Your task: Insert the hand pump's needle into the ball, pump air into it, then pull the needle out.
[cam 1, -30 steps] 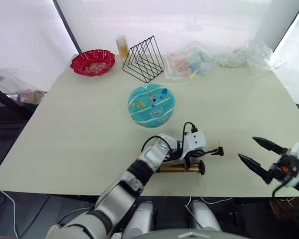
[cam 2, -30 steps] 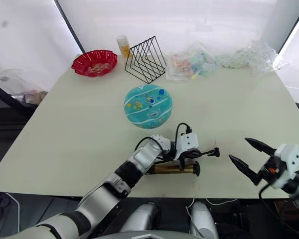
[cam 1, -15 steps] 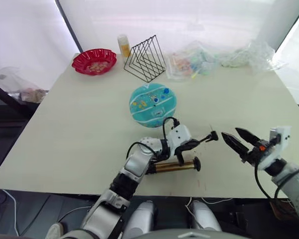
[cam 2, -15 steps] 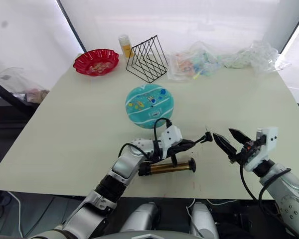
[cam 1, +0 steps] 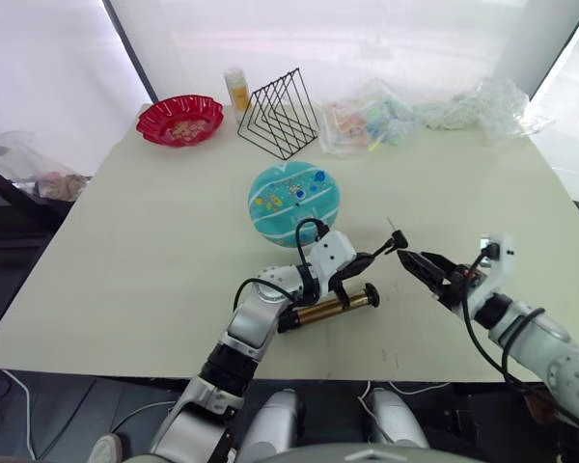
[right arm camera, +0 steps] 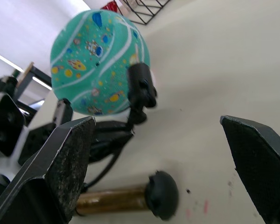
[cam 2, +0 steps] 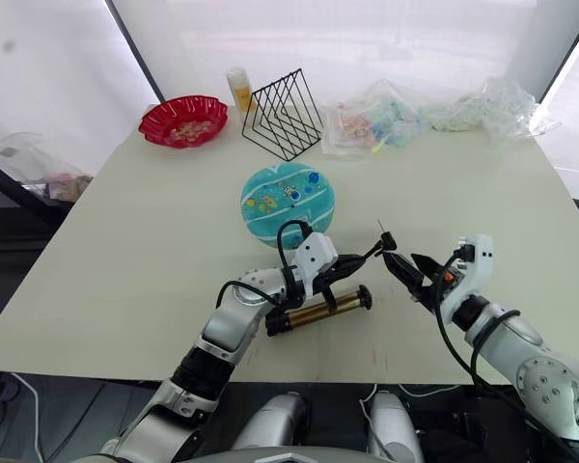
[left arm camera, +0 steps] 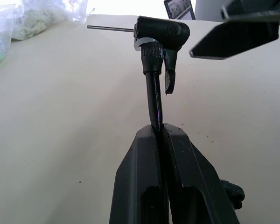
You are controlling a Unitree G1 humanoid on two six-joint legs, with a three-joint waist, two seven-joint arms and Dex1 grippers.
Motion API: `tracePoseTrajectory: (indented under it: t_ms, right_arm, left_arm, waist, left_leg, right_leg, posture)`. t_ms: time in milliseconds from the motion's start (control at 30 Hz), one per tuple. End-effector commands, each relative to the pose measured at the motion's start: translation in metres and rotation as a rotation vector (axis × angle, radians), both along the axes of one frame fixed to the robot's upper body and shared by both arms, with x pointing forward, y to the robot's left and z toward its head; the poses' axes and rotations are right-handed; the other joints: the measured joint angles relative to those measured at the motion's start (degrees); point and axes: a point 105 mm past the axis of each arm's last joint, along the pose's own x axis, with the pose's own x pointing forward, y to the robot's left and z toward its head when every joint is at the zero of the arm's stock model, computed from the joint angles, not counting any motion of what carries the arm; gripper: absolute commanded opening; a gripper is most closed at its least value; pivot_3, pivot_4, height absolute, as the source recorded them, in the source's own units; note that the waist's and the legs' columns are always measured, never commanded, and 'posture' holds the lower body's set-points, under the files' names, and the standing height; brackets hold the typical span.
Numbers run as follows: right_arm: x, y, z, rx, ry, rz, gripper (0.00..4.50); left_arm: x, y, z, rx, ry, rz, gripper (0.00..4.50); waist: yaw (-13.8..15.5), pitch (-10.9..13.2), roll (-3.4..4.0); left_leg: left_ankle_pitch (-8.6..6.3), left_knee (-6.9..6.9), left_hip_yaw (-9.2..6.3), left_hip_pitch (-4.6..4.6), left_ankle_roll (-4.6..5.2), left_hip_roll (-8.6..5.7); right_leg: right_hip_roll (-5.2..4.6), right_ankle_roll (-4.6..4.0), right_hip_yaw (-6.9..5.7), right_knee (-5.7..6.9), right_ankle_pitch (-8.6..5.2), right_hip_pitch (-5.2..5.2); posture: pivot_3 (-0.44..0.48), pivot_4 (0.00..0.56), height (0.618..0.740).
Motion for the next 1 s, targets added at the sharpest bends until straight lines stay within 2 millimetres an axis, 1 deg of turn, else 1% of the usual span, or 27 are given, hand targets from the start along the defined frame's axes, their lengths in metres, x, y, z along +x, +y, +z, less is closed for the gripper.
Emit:
tracePoseTrajectory:
  t_ms: [33,267,567,667,700,733,767,800,833,867,900,933,1000]
  right_arm:
    - [0.0046,0.0037,0.0073,0.029,-0.014,0.002,4.50]
    - [0.0098,0.0094,0.0071,0.032,-0.012,0.011,4.50]
    - [0.0125,0.0103,0.0089,0.021,-0.030,0.016,4.50]
    - [0.0113,0.0101,0.0071,0.006,-0.026,0.024,3.75]
    - [0.0113,0.0097,0.0067,0.003,-0.026,0.022,3.29]
    - [0.0110,0.0097,0.0064,0.001,-0.027,0.023,2.97]
    - [0.0108,0.0098,0.0062,0.000,-0.027,0.024,2.35]
    - [0.0108,0.0097,0.0060,-0.001,-0.027,0.023,2.05]
    - [0.0105,0.0100,0.0058,-0.002,-0.027,0.024,1.33]
    - [0.0103,0.0101,0.0056,-0.002,-0.027,0.025,0.99]
    - [0.0102,0.0102,0.0055,-0.003,-0.027,0.025,0.47]
    - [0.0101,0.0104,0.0054,-0.004,-0.027,0.026,0.40]
    - [0.0095,0.0106,0.0047,-0.006,-0.025,0.028,0.40]
  left_arm:
    - [-0.0037,-0.0055,0.0130,-0.027,-0.046,-0.037,0.05]
    - [-0.0063,-0.0072,0.0123,-0.035,-0.038,-0.043,0.05]
    - [-0.0081,-0.0086,0.0121,-0.024,-0.047,-0.053,0.05]
    - [-0.0092,-0.0084,0.0110,-0.020,-0.047,-0.055,0.00]
    - [-0.0094,-0.0083,0.0108,-0.019,-0.047,-0.055,0.00]
    - [-0.0096,-0.0082,0.0107,-0.019,-0.046,-0.055,0.00]
    - [-0.0096,-0.0082,0.0107,-0.019,-0.046,-0.055,0.00]
    - [-0.0097,-0.0082,0.0107,-0.019,-0.045,-0.055,0.00]
    - [-0.0099,-0.0083,0.0106,-0.018,-0.046,-0.056,0.00]
    - [-0.0101,-0.0083,0.0105,-0.018,-0.046,-0.057,0.00]
    - [-0.0102,-0.0083,0.0104,-0.017,-0.047,-0.057,0.00]
    - [-0.0102,-0.0083,0.0104,-0.017,-0.046,-0.058,0.00]
    - [-0.0106,-0.0084,0.0104,-0.018,-0.046,-0.058,0.00]
  waist:
    - [0.0,0.0,0.00]
    - [0.0,0.0,0.00]
    - [0.0,0.0,0.00]
    - [0.0,0.0,0.00]
    - [0.0,0.0,0.00]
    - [0.0,0.0,0.00]
    - [0.0,0.0,0.00]
    - [0.0,0.0,0.00]
    - [0.0,0.0,0.00]
    - [0.0,0.0,0.00]
    - [0.0,0.0,0.00]
    - [0.0,0.0,0.00]
    - [0.0,0.0,0.00]
  left_leg:
    - [0.00,0.00,-0.01,0.00,0.00,0.00]
    - [0.00,0.00,-0.02,-0.02,0.00,-0.01]
    - [0.00,0.00,-0.02,-0.02,0.00,-0.01]
    - [0.00,0.00,-0.02,-0.02,0.00,-0.01]
    - [0.00,0.00,-0.02,-0.02,0.00,-0.01]
    - [0.00,-0.01,-0.02,-0.02,0.00,-0.01]
    - [0.00,-0.01,-0.02,-0.02,0.01,-0.01]
    - [0.00,-0.01,-0.02,-0.02,0.01,-0.01]
    - [0.00,-0.01,-0.02,-0.02,0.01,-0.01]
    - [0.00,-0.01,-0.02,-0.02,0.01,-0.01]
    - [0.00,-0.01,-0.02,-0.02,0.01,-0.01]
    - [-0.01,-0.01,-0.02,-0.02,0.01,-0.01]
    - [-0.01,-0.01,-0.02,-0.02,0.01,-0.01]
  right_leg:
    - [0.00,0.00,-0.01,0.00,0.00,0.00]
    - [0.00,0.00,-0.02,-0.02,0.00,0.00]
    - [0.01,0.00,-0.02,-0.01,0.00,0.00]
    - [0.01,0.00,-0.02,-0.01,0.00,0.00]
    - [0.01,0.00,-0.02,-0.01,0.00,0.00]
    - [0.01,0.00,-0.02,-0.01,0.00,0.00]
    - [0.01,0.00,-0.02,-0.01,0.00,0.00]
    - [0.01,0.00,-0.02,-0.01,0.00,-0.01]
    - [0.01,0.00,-0.02,-0.01,0.00,-0.01]
    - [0.01,0.00,-0.02,-0.01,0.00,-0.01]
    - [0.01,0.00,-0.02,-0.01,0.00,-0.01]
    - [0.01,0.00,-0.02,-0.01,0.00,-0.01]
    - [0.01,0.00,-0.02,-0.02,0.00,-0.01]
  posture:
    - [0.000,0.150,0.740]
    - [0.000,0.150,0.740]
    - [0.000,0.150,0.740]
    - [0.000,0.150,0.740]
    - [0.000,0.150,0.740]
    - [0.000,0.150,0.740]
    - [0.000,0.150,0.740]
    - [0.000,0.150,0.740]
    - [0.000,0.150,0.740]
    - [0.000,0.150,0.740]
    - [0.000,0.150,0.740]
    - [0.000,0.150,0.740]
    - [0.000,0.150,0.740]
